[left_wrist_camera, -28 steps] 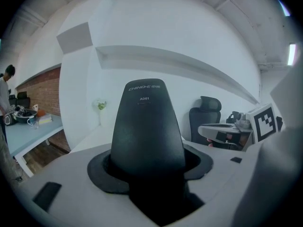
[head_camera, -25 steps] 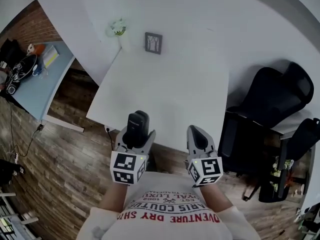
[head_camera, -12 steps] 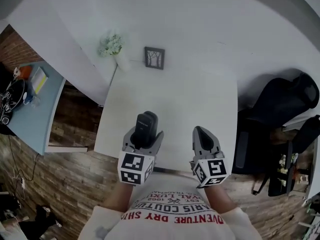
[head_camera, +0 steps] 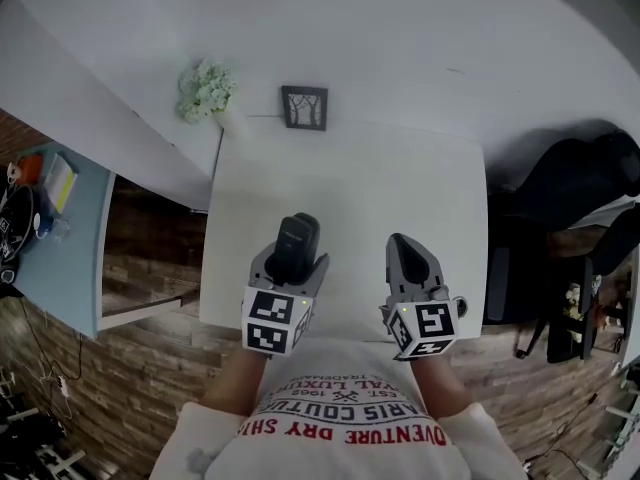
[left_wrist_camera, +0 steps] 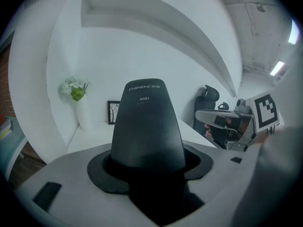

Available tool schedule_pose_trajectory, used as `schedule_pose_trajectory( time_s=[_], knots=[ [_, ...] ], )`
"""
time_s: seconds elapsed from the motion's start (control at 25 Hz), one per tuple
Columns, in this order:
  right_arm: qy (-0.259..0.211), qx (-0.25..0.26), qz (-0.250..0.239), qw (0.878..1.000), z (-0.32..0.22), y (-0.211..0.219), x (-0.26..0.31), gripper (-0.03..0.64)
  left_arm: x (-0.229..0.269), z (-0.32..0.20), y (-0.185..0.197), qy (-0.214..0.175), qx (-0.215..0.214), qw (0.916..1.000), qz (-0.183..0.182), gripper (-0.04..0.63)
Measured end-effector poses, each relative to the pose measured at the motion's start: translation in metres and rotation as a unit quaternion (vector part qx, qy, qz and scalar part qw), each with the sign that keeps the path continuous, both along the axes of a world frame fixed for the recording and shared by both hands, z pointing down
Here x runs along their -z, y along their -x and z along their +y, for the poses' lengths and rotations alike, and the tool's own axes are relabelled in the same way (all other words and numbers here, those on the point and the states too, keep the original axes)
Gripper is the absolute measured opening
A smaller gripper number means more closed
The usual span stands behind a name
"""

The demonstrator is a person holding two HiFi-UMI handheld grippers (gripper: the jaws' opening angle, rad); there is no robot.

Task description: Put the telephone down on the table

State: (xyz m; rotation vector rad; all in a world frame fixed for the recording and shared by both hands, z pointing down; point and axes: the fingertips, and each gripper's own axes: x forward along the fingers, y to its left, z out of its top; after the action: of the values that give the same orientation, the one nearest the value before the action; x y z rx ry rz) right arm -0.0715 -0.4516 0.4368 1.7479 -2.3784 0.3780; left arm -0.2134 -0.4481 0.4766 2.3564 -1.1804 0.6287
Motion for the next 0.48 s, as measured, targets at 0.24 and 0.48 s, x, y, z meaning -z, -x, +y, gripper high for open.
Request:
schedule_pose_trajectory(
  time_s=[0.24, 0.48],
  knots=[
    [0.037, 0.015, 0.020, 0.999, -0.010, 0.004, -0.026, 0.025, -0.044, -0.010, -0.003, 0.052, 0.011, 0.9985, -0.014, 0.291],
    [0.072, 0.039, 0.039, 0.996, -0.018, -0.005, -0.059, 0.025, -0.114, -0.017, -0.019, 0.120, 0.017, 0.9916, -0.044, 0.290]
  ],
)
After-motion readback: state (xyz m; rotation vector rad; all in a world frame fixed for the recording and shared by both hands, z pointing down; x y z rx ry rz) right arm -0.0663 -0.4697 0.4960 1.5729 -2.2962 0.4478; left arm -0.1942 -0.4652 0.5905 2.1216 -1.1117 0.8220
